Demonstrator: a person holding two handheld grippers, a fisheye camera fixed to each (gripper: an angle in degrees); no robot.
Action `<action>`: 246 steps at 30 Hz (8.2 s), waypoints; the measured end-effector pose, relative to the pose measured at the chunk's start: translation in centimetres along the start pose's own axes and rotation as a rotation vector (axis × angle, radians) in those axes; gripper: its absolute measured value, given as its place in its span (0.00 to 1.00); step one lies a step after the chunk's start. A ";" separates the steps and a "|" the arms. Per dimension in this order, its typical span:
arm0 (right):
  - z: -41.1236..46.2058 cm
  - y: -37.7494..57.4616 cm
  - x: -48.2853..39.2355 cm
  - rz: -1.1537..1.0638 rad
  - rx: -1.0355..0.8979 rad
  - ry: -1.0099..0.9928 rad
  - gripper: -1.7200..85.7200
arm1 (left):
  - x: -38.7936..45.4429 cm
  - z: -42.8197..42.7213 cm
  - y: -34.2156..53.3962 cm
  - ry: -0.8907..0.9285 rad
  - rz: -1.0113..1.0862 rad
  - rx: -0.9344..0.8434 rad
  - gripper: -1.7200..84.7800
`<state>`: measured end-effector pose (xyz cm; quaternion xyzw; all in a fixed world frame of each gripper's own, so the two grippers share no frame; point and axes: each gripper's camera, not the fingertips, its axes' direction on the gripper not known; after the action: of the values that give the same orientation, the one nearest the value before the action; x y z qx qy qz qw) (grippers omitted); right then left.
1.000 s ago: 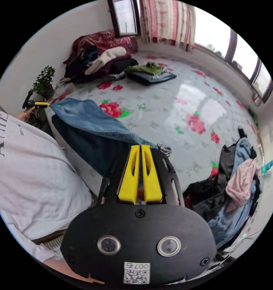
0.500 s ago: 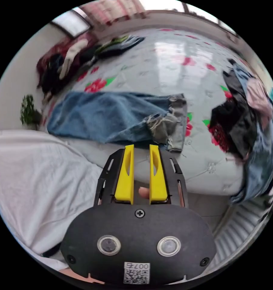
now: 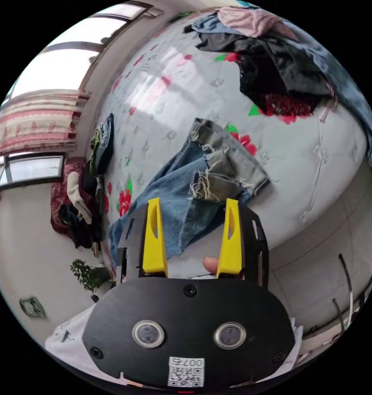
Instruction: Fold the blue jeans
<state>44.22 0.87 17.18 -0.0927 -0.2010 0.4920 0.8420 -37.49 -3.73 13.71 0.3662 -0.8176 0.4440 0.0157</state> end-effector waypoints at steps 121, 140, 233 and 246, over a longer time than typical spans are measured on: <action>27.4 -22.3 -21.8 -1.062 -1.095 -0.248 0.11 | -0.5 10.7 -9.2 -0.263 -0.093 -0.027 0.01; 39.2 -32.3 -20.3 -0.322 -1.281 -0.331 0.05 | 0.3 10.0 -8.3 -0.277 -0.089 0.003 0.01; 14.4 5.9 -17.5 -1.360 -0.074 -0.106 0.03 | -21.8 -8.6 -14.2 0.524 -0.864 0.234 0.16; 29.1 13.0 -18.3 -1.342 -0.545 0.085 0.08 | -26.1 -7.7 -13.8 0.652 -0.846 0.297 0.18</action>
<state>13.46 -9.73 34.29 -0.1751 -0.2971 -0.2022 0.9166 -12.28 12.56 19.12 0.5043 -0.4807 0.5999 0.3934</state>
